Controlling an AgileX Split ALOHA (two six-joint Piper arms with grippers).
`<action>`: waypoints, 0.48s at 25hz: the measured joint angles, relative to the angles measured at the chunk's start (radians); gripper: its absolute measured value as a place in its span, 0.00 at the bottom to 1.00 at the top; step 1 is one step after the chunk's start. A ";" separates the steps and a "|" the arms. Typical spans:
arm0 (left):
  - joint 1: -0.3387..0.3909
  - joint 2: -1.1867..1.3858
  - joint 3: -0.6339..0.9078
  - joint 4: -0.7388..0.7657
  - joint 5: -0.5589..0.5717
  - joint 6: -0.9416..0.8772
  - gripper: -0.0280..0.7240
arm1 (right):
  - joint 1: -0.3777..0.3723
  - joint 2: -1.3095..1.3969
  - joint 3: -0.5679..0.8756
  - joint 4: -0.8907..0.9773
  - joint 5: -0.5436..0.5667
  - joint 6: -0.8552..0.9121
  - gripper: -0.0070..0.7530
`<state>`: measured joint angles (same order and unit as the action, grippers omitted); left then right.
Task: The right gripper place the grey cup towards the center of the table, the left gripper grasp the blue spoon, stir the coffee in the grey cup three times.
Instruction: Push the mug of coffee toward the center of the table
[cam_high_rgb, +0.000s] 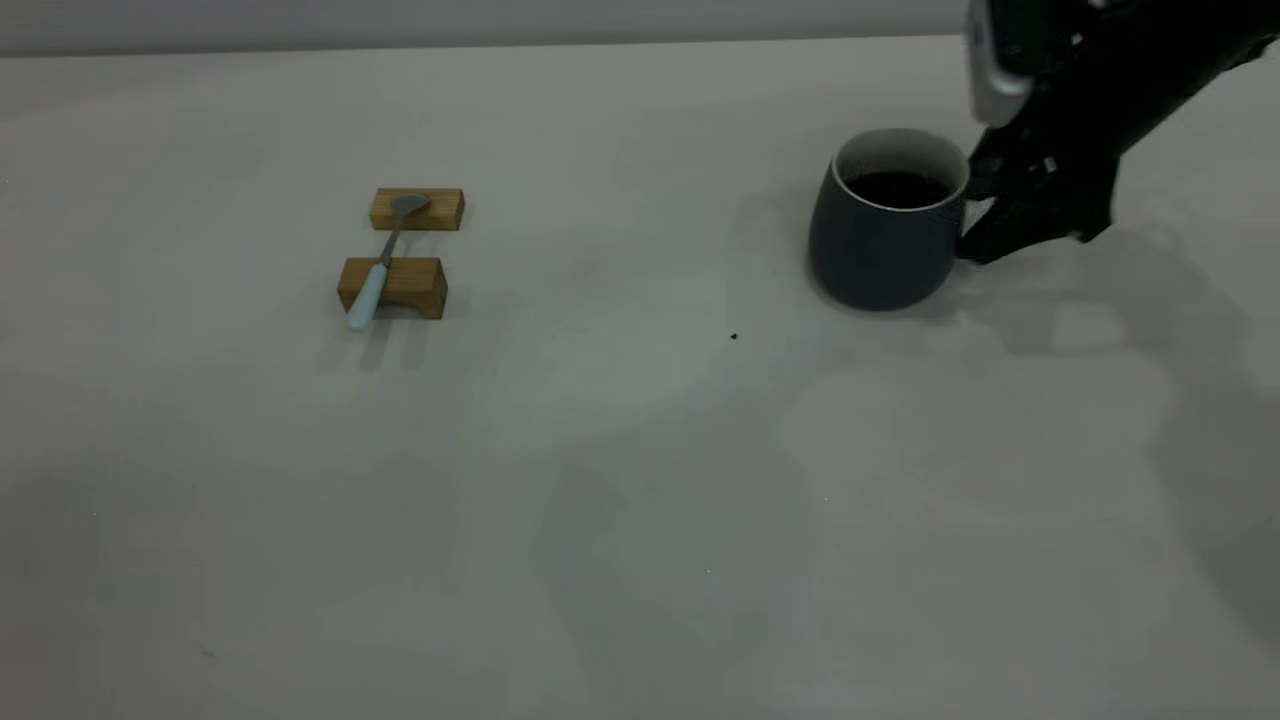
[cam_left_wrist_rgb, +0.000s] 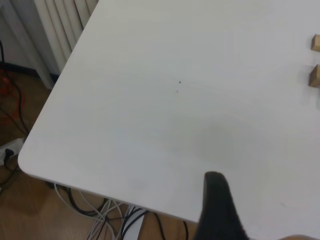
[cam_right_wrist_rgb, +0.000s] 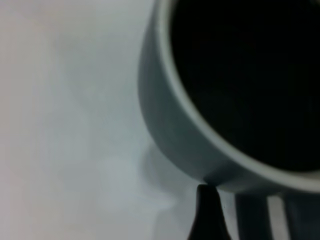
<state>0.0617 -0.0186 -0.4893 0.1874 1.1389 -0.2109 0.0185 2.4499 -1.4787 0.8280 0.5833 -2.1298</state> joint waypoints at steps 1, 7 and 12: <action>0.000 0.000 0.000 0.000 0.000 0.000 0.80 | 0.009 0.014 -0.010 0.005 -0.005 0.000 0.79; 0.000 0.000 0.000 0.000 0.000 0.000 0.80 | 0.081 0.064 -0.050 0.052 -0.023 0.000 0.79; 0.000 0.000 0.000 0.000 0.001 0.000 0.80 | 0.150 0.096 -0.089 0.086 -0.024 0.000 0.79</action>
<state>0.0617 -0.0186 -0.4893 0.1874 1.1397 -0.2109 0.1683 2.5461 -1.5675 0.9137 0.5588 -2.1298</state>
